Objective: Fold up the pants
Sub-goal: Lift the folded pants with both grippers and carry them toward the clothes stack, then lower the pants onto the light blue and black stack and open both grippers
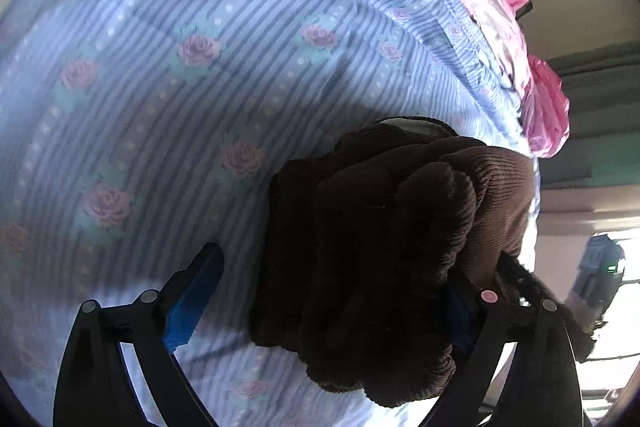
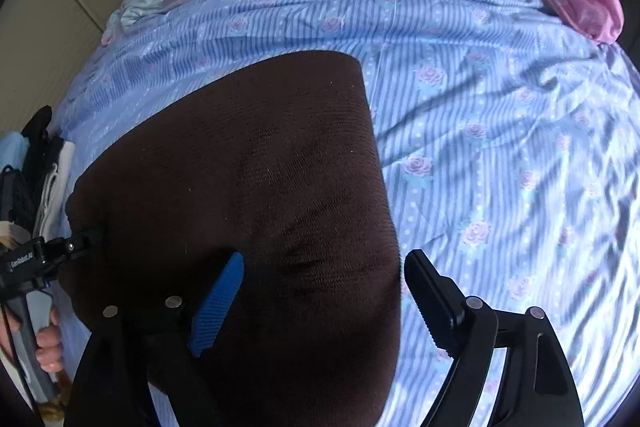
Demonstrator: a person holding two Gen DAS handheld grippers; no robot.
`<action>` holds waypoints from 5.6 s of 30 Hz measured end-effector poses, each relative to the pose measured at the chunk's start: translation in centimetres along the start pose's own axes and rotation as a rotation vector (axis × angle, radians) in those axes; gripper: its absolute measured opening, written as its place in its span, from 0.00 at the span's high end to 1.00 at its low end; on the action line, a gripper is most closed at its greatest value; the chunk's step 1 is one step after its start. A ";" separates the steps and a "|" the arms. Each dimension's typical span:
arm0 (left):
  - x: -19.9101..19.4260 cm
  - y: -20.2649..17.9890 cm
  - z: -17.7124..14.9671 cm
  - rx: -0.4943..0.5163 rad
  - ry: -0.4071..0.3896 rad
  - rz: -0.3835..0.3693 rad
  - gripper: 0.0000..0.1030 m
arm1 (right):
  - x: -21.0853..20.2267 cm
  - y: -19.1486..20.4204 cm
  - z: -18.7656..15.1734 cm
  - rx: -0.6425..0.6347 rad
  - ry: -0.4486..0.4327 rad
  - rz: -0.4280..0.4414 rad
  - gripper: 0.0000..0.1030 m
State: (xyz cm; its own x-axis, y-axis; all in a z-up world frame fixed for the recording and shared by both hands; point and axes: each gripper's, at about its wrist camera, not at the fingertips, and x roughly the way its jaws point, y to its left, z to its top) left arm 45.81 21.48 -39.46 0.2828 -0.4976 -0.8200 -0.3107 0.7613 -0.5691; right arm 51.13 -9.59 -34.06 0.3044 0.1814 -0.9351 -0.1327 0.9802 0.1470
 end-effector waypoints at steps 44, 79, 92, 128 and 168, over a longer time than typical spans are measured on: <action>-28.7 -13.9 -19.6 0.028 -0.579 -0.140 0.45 | -29.6 3.9 -6.7 -0.086 -0.413 0.340 0.64; -51.6 11.4 -8.7 0.234 -0.524 -0.104 0.45 | -29.1 36.9 -11.3 0.058 -0.495 0.332 0.64; -53.8 15.5 -2.7 0.240 -0.554 -0.078 0.45 | -27.0 43.5 -9.8 0.060 -0.476 0.339 0.64; -45.2 28.6 15.9 0.227 -0.362 0.106 0.44 | -8.6 53.5 2.4 0.020 -0.242 0.313 0.63; -40.1 32.6 16.0 0.128 -0.275 0.323 0.00 | -1.2 50.6 1.4 0.066 -0.085 0.251 0.09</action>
State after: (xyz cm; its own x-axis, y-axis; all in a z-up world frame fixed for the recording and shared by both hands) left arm 38.86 72.93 -24.19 0.4260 -0.1095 -0.8981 -0.3130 0.9135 -0.2599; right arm 45.38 39.94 -25.04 0.3485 0.4229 -0.8365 -0.1532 0.9061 0.3943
